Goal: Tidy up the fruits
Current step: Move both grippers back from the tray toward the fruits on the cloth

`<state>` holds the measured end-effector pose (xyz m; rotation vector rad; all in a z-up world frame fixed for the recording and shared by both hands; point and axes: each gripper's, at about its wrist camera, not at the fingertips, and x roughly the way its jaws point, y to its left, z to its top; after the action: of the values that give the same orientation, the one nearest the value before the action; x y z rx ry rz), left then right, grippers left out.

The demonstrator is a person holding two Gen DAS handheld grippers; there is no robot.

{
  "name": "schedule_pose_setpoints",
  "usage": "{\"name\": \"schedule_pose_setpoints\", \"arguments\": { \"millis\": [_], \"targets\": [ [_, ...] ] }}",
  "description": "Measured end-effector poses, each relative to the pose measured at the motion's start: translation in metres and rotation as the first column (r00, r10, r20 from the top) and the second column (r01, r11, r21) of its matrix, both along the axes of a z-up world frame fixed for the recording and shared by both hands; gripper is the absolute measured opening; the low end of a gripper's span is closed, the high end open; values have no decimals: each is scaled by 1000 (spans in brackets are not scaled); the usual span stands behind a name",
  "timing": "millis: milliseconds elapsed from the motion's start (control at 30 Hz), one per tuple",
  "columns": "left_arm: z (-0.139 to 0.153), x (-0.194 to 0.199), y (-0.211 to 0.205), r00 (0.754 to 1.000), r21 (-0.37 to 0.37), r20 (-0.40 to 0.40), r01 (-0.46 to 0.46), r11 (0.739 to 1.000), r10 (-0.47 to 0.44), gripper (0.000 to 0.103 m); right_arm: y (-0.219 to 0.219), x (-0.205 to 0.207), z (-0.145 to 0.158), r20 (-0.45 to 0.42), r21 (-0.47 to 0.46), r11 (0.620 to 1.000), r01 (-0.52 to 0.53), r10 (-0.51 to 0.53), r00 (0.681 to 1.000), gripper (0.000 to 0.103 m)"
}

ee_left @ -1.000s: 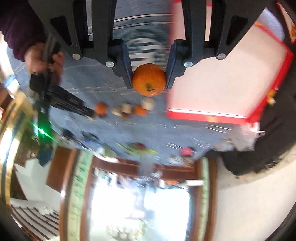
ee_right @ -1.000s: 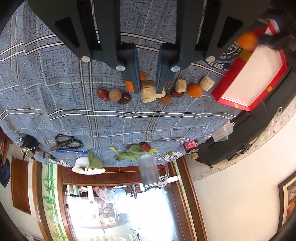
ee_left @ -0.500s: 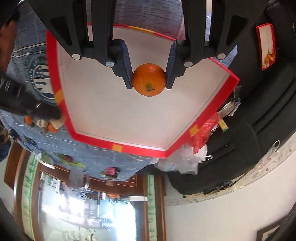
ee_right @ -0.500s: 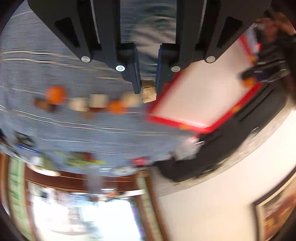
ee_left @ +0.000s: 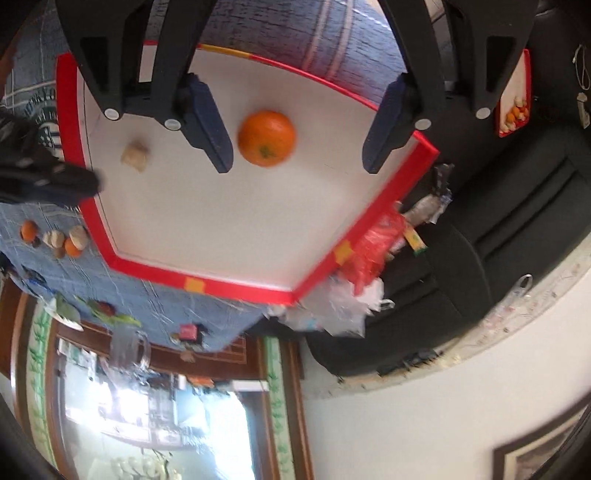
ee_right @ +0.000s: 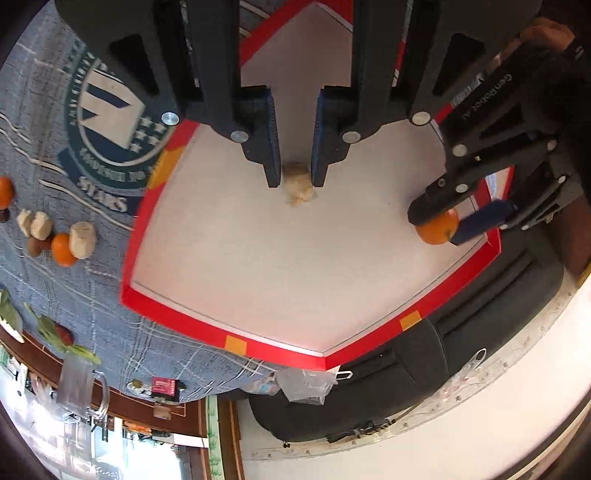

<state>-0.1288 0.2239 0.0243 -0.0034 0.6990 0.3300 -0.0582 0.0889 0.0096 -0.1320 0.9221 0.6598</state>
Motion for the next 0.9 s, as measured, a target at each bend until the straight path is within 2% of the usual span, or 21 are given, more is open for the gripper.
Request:
{"name": "schedule_pose_setpoints", "arguments": {
  "millis": [67,100,133,200,233,333,433,533,600,733,900],
  "targets": [
    [5,-4,3,1000,-2,20,-13,1000,13,77,-19,-1,12,28,65,997,28,-30,999,25],
    [6,-5,4,1000,-8,24,-15,1000,15,79,-33,1,16,38,90,993,75,-78,996,39],
    [7,-6,4,999,-14,27,-16,1000,16,79,-39,3,17,44,100,988,115,-120,992,58],
    [8,-6,2,1000,-13,28,-9,1000,9,79,-63,7,18,57,136,961,239,-249,967,67],
    [8,-5,0,1000,-10,27,-4,1000,4,79,-73,11,16,40,156,950,272,-281,959,67],
    [9,-6,-4,1000,0,29,5,1000,-5,79,-73,20,2,-40,113,952,284,-282,959,67],
    [8,-5,-6,1000,4,21,6,1000,-7,79,-57,23,-9,-105,155,955,252,-238,966,67],
    [7,-4,-5,1000,9,11,0,1000,0,79,-34,20,-5,-62,136,968,209,-202,977,69],
    [6,-2,-5,1000,4,3,-2,1000,2,79,-22,20,-3,-35,111,969,220,-217,975,70],
    [6,0,-8,1000,11,-7,-2,1000,2,79,-10,31,-6,-87,156,974,163,-151,985,70],
    [15,4,-22,999,25,10,30,999,-30,79,-36,31,2,-76,198,968,154,-142,987,70]
  ]
}}
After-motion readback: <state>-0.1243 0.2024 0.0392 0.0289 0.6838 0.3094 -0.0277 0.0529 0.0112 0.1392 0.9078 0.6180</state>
